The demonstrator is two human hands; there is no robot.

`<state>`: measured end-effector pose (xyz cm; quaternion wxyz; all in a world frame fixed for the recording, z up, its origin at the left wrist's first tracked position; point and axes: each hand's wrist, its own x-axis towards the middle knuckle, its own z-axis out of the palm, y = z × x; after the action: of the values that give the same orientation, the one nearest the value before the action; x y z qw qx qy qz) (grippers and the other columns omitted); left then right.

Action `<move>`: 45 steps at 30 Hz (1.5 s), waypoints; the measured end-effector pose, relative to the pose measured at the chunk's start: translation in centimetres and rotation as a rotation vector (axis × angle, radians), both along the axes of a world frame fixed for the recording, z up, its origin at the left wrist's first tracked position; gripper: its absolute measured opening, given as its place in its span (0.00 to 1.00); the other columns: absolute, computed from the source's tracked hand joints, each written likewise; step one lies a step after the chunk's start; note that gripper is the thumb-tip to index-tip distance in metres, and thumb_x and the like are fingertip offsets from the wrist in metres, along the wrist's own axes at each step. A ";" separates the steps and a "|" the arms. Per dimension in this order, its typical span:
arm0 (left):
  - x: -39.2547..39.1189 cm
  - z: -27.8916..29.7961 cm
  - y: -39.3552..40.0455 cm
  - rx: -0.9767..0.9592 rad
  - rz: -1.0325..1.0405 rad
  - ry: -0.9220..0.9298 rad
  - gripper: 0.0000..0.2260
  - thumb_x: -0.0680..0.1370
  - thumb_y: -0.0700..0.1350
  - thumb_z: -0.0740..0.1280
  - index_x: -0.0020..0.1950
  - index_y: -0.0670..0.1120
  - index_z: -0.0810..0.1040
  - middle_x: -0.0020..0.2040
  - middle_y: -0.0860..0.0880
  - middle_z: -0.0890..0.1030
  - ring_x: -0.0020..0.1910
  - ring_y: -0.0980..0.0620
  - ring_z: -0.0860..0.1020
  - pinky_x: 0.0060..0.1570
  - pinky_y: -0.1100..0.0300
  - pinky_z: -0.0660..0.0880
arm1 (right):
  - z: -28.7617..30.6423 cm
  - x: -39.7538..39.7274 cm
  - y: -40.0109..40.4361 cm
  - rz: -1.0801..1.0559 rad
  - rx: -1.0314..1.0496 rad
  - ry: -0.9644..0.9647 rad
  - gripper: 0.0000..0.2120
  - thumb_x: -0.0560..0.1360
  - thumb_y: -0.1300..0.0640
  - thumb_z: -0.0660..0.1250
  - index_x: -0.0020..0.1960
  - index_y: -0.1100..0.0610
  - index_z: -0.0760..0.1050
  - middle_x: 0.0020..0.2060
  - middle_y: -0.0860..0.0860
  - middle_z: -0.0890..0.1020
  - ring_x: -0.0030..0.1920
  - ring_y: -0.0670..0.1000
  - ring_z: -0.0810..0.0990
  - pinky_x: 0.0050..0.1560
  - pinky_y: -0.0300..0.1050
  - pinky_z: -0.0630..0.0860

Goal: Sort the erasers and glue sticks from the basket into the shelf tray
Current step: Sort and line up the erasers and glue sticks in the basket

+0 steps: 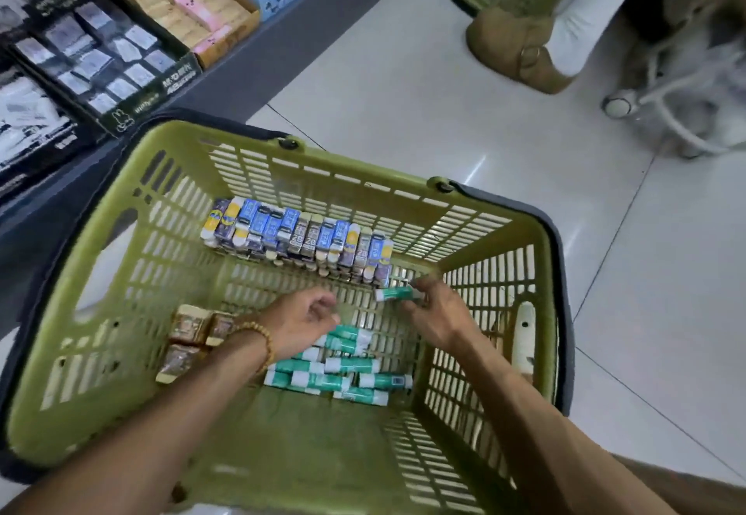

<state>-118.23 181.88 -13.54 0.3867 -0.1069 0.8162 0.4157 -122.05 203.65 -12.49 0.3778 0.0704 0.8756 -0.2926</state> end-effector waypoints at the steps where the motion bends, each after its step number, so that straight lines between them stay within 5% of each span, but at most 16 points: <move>1: -0.2 -0.8 0.2 0.006 -0.041 -0.024 0.16 0.79 0.48 0.67 0.66 0.50 0.73 0.60 0.53 0.77 0.53 0.56 0.76 0.53 0.63 0.74 | -0.8 0.2 -0.1 0.031 0.042 0.024 0.22 0.80 0.53 0.66 0.71 0.58 0.69 0.68 0.56 0.74 0.63 0.53 0.75 0.59 0.42 0.72; 5: -0.1 -3.0 0.5 0.002 -0.233 -0.079 0.29 0.76 0.50 0.71 0.74 0.50 0.65 0.72 0.53 0.67 0.67 0.53 0.69 0.62 0.66 0.64 | -3.0 0.8 -0.4 0.277 0.291 0.078 0.28 0.77 0.48 0.69 0.74 0.51 0.65 0.69 0.56 0.68 0.71 0.59 0.65 0.72 0.56 0.64; 11: -0.2 -4.3 1.1 -0.071 -0.446 -0.098 0.34 0.70 0.50 0.76 0.74 0.54 0.66 0.76 0.49 0.58 0.75 0.48 0.59 0.70 0.60 0.59 | -3.6 1.3 -1.0 0.466 0.196 -0.049 0.22 0.76 0.50 0.69 0.68 0.51 0.71 0.64 0.53 0.70 0.65 0.55 0.72 0.68 0.50 0.72; 18: 1.0 -4.6 0.9 -0.165 -0.668 -0.096 0.30 0.67 0.49 0.79 0.67 0.52 0.73 0.61 0.52 0.76 0.52 0.53 0.72 0.49 0.64 0.68 | -3.8 2.7 -1.5 0.523 0.091 -0.144 0.18 0.74 0.53 0.72 0.62 0.53 0.73 0.57 0.52 0.77 0.53 0.51 0.78 0.56 0.46 0.80; 25: 1.0 -4.6 1.0 -0.198 -0.706 -0.127 0.26 0.67 0.45 0.79 0.62 0.51 0.75 0.59 0.52 0.78 0.52 0.51 0.74 0.48 0.61 0.70 | -4.2 3.0 -1.9 0.499 0.052 -0.298 0.24 0.71 0.56 0.75 0.64 0.51 0.70 0.54 0.49 0.79 0.52 0.50 0.78 0.55 0.46 0.79; 34: 1.6 -4.6 1.2 -0.198 -0.750 -0.126 0.24 0.69 0.44 0.77 0.62 0.49 0.74 0.56 0.52 0.74 0.50 0.52 0.71 0.45 0.62 0.68 | -5.4 3.7 -2.3 0.528 -0.012 -0.295 0.08 0.79 0.61 0.65 0.55 0.50 0.73 0.48 0.47 0.77 0.50 0.50 0.78 0.44 0.37 0.72; 39: 1.4 -4.8 0.4 -0.146 -0.693 -0.230 0.22 0.69 0.44 0.77 0.61 0.50 0.75 0.53 0.53 0.76 0.49 0.52 0.75 0.41 0.63 0.71 | -5.6 4.5 -2.3 0.508 -0.036 -0.299 0.16 0.81 0.61 0.62 0.66 0.47 0.69 0.54 0.47 0.79 0.51 0.48 0.77 0.48 0.40 0.71; 45: 1.1 -4.4 0.2 -0.050 -0.552 -0.321 0.16 0.73 0.41 0.74 0.58 0.49 0.76 0.45 0.51 0.79 0.36 0.56 0.75 0.26 0.67 0.68 | -5.8 4.9 -2.1 0.537 -0.021 -0.357 0.12 0.80 0.56 0.65 0.63 0.51 0.73 0.53 0.48 0.78 0.49 0.46 0.75 0.46 0.37 0.69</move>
<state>-117.14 182.06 -17.97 0.6061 0.0451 0.7528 0.2528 -117.16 201.53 -18.33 0.5900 -0.1168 0.7796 -0.1746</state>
